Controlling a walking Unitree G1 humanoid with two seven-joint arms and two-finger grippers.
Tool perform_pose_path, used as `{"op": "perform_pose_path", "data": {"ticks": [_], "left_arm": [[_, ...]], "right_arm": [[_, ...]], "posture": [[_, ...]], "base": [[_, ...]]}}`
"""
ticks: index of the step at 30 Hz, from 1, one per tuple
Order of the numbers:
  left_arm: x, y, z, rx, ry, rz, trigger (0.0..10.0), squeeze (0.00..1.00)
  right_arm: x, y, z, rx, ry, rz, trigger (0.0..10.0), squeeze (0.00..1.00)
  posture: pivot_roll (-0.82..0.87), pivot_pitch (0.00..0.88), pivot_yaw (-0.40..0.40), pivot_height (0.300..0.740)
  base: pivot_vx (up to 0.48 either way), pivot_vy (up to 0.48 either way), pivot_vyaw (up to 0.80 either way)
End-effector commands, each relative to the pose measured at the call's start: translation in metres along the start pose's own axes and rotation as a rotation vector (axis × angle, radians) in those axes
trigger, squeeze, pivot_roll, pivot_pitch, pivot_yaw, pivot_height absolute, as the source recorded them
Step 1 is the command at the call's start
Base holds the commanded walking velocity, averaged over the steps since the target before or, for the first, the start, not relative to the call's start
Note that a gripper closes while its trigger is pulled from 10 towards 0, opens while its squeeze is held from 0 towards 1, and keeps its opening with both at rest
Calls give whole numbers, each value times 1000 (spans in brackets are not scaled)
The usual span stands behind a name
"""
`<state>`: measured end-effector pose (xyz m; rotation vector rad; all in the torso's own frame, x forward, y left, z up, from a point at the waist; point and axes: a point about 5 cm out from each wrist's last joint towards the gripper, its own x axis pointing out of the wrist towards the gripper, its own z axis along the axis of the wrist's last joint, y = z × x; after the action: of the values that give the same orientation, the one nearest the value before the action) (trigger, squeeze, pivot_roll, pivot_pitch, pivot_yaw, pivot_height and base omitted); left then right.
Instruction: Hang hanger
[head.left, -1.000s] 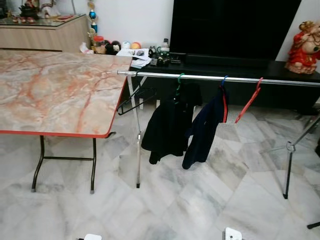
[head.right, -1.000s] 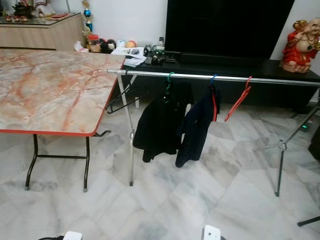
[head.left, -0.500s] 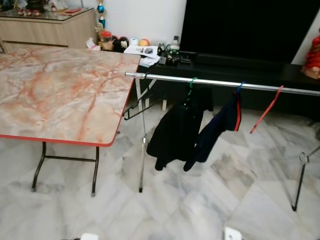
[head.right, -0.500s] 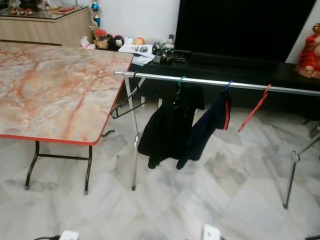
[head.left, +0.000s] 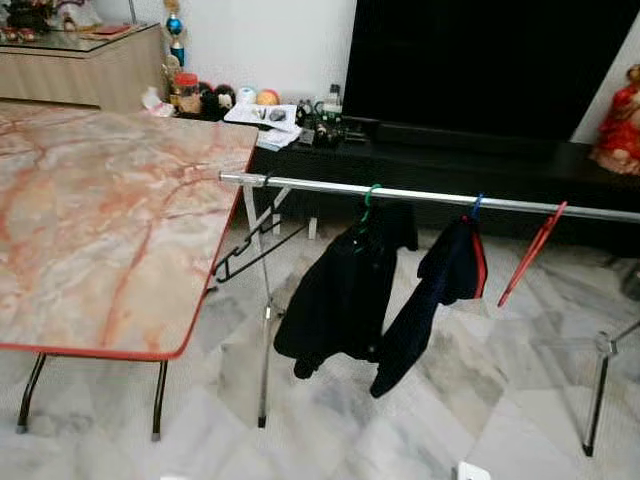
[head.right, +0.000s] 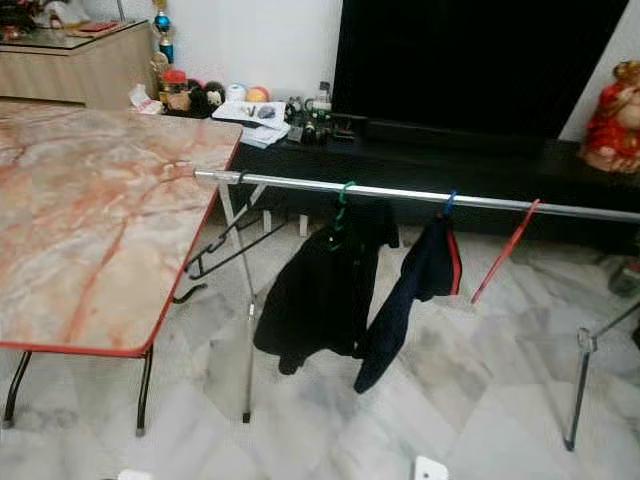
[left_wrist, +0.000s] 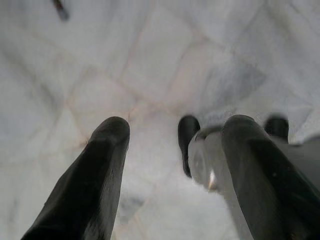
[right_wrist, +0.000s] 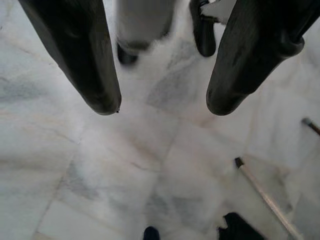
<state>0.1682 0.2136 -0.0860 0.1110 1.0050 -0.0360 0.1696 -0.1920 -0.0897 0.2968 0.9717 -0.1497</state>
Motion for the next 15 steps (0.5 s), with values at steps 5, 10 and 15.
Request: {"op": "perform_pose_path", "data": {"ticks": [5,10,15], "left_arm": [[1,-8,-1,1,7,-21,10000,0],[1,-8,-2,5,14,-14,10000,0],[1,-9,-5,17,26,-4,10000,0]], "right_arm": [[-4,-21,7,3,-24,-40,10000,0],[-1,-14,27,20,-102,-30,10000,0],[4,13,59,14,-246,22,10000,0]], "posture": [[140,0,-67,740],[130,0,-68,740],[118,0,-69,740]], "base": [[370,0,0],[363,0,0],[69,0,0]]}}
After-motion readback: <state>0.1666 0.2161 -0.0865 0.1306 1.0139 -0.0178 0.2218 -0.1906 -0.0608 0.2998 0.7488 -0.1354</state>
